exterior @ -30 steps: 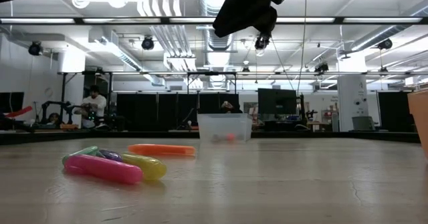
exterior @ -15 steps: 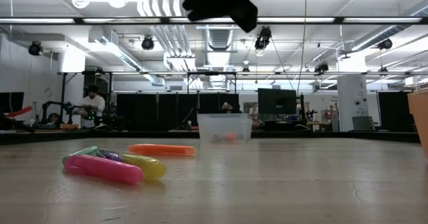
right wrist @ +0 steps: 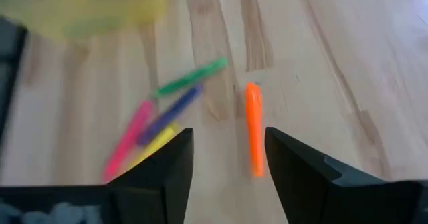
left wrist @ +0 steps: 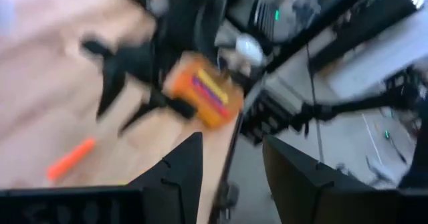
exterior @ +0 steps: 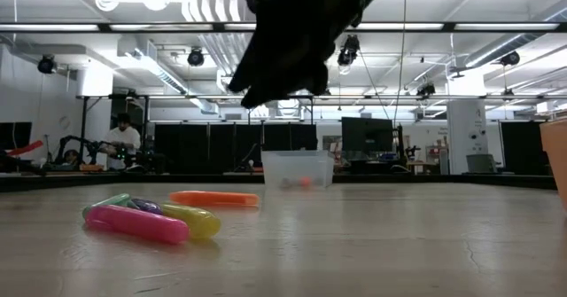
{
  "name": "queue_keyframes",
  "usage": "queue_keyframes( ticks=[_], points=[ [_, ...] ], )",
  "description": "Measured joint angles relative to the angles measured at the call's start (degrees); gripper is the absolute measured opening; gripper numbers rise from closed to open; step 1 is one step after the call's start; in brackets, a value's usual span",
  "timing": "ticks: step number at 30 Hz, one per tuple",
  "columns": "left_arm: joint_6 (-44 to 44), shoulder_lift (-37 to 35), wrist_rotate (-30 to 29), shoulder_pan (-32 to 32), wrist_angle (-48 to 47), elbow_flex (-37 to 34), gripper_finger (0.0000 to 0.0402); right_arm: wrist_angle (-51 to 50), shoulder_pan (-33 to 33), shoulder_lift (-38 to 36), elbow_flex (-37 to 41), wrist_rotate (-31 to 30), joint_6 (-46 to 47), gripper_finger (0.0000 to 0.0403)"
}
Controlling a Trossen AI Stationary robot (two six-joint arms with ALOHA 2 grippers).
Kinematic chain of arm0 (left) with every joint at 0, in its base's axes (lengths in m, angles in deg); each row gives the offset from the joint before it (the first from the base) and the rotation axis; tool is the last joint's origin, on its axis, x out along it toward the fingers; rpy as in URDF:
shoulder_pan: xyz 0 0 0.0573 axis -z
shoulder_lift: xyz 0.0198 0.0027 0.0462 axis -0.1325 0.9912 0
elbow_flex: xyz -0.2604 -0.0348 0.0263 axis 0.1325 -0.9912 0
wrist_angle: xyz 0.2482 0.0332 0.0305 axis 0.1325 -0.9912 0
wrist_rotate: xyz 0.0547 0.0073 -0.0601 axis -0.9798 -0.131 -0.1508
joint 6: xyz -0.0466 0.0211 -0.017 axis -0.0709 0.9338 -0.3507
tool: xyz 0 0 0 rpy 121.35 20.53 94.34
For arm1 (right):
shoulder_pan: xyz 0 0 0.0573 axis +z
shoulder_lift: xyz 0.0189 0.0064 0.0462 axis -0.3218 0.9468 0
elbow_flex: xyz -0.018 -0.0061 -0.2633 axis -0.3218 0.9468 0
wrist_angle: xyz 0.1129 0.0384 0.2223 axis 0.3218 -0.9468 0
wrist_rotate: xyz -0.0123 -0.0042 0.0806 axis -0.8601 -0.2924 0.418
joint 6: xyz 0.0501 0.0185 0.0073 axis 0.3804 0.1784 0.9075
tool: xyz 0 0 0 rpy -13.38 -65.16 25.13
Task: Pick & Place Markers
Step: Put the orange highlighter into the yellow bin
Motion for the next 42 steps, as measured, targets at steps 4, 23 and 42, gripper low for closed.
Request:
queue_keyframes(
  ticks=[4, 23, 42],
  points=[
    [1.7, 0.0, -7.9, 0.0, 0.2, 2.3, 0.0149, 1.8, -0.2, 2.5, 0.0, 0.0, -5.3, 0.0169],
    [4.7, -0.2, -15.9, 0.0, 0.1, 4.0, 0.0149, 6.1, -2.9, 10.7, 0.0, 2.8, -5.6, 0.0153],
    [4.7, -0.2, -15.9, 0.0, 0.1, 4.0, 0.0149, 6.0, -3.8, 13.6, -0.1, 3.1, -5.1, 0.0073]
  ],
)
